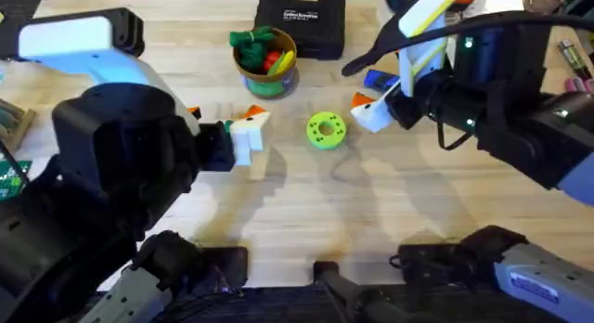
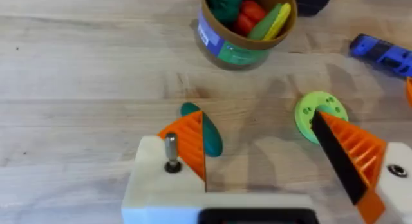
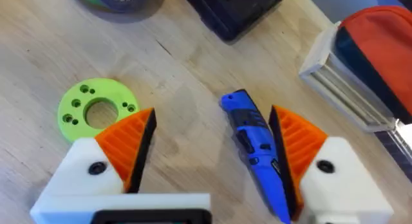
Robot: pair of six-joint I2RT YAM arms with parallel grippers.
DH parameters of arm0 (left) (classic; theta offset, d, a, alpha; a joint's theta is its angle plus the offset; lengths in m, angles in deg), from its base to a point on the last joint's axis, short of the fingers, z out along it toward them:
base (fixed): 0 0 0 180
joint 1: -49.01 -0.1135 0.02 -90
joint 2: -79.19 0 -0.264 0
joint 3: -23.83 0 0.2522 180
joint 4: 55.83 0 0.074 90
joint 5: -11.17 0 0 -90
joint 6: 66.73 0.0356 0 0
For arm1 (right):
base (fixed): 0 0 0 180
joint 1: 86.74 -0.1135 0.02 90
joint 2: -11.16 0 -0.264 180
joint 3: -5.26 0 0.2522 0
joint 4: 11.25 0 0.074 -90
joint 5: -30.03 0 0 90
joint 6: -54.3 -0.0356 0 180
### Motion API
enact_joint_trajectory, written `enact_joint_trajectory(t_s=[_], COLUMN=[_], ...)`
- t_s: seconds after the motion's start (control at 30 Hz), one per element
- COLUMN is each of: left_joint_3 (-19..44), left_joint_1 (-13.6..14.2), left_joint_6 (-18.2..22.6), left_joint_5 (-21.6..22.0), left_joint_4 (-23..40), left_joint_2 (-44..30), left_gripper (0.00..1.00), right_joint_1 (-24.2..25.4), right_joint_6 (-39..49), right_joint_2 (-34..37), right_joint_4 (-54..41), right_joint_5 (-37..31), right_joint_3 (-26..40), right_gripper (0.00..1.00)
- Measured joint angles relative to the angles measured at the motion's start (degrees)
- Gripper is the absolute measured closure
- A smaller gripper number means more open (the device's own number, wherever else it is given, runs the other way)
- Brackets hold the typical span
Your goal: Pick up the gripper from the table and insert it into the empty holder that is missing its gripper. Then pick up a screw, insert it into the mounting hole, and use the screwdriver to tighten it. Finally, clean up the table by picking up the vegetable and placing it into the bucket.
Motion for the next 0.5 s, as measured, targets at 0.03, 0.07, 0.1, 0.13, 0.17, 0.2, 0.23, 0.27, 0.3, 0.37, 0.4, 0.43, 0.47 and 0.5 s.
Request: enact_joint_trajectory(t_s=[0.03,0.07,0.1,0.13,0.17,0.2,0.23,0.27,0.3,0.37,0.4,0.43,0.47,0.5], left_joint_3=[0.0,0.0,0.0,0.0,0.0,0.0,0.0,0.0,0.0,0.0,0.0,0.0,0.0,0.0], left_joint_1=[-0.5,-1.16,-1.79,-2.57,-3.38,-4.16,-5.02,-6.02,-7.17,-9.56,-10.59,-11.79,-12.75,-13.59], left_joint_6=[-1.02,-1.97,-2.69,-3.5,-4.39,-5.22,-6.02,-6.66,-7.26,-7.97,-8.24,-8.43,-8.64,-8.83], left_joint_5=[0.31,0.68,0.94,1.17,1.23,1.21,1.16,0.99,0.54,-1.62,-2.84,-4.56,-6.03,-7.49], left_joint_4=[0.28,0.66,0.94,1.08,1.09,1.07,1.06,0.89,0.59,0.06,0.02,0.0,-0.01,-0.02], left_joint_2=[-0.48,-0.8,-1.13,-1.6,-2.19,-2.84,-3.63,-4.62,-5.78,-8.56,-10.06,-12.09,-13.97,-15.99], left_gripper=[0.005,0.005,0.005,0.005,0.005,0.005,0.005,0.005,0.005,0.006,0.006,0.006,0.006,0.004], right_joint_1=[0.0,0.0,0.0,0.0,0.0,0.0,0.0,0.0,0.0,0.0,0.0,0.0,0.0,0.0], right_joint_6=[0.0,0.0,0.0,0.0,0.0,0.0,0.0,0.0,0.0,0.0,0.0,0.0,0.0,0.0], right_joint_2=[-0.02,0.0,0.0,-0.01,-0.01,0.0,0.0,-0.01,0.0,0.0,0.0,-0.02,0.0,-0.02], right_joint_4=[-0.02,0.0,-0.02,0.0,-0.02,0.0,0.0,-0.01,0.0,-0.01,0.0,0.0,-0.01,0.0], right_joint_5=[0.0,0.0,0.0,0.0,0.0,0.0,0.0,0.0,0.0,0.0,0.0,0.0,0.01,0.0], right_joint_3=[0.0,0.0,0.0,0.0,0.0,0.0,0.0,0.0,0.0,0.0,0.0,0.0,0.0,0.0], right_gripper=[0.007,0.008,0.008,0.008,0.008,0.008,0.007,0.008,0.008,0.008,0.008,0.008,0.008,0.007])
